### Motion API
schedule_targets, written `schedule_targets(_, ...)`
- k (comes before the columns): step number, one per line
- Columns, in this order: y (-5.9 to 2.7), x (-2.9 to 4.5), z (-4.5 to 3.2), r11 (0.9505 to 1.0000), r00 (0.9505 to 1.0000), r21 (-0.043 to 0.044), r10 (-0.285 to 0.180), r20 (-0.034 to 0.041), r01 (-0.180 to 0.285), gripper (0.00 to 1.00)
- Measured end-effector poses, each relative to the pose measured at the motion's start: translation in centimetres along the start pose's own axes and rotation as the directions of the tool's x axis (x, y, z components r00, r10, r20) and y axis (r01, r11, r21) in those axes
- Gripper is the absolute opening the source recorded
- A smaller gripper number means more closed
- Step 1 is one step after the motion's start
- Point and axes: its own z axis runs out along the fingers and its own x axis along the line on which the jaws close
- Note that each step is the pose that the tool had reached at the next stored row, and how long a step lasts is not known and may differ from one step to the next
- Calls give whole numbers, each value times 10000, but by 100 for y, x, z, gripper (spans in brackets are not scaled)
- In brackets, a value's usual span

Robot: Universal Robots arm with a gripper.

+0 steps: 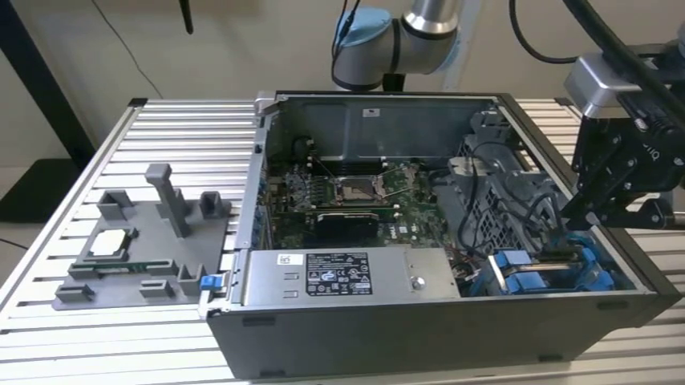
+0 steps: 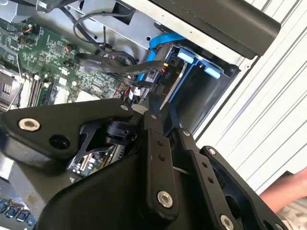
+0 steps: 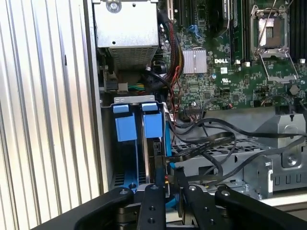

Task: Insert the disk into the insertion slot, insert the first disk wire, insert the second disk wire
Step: 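Insert the second disk wire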

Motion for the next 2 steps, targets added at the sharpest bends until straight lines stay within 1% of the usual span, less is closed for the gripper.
schedule_targets(2, 0, -2, -12, 10000, 10000, 0, 0, -4, 0, 100)
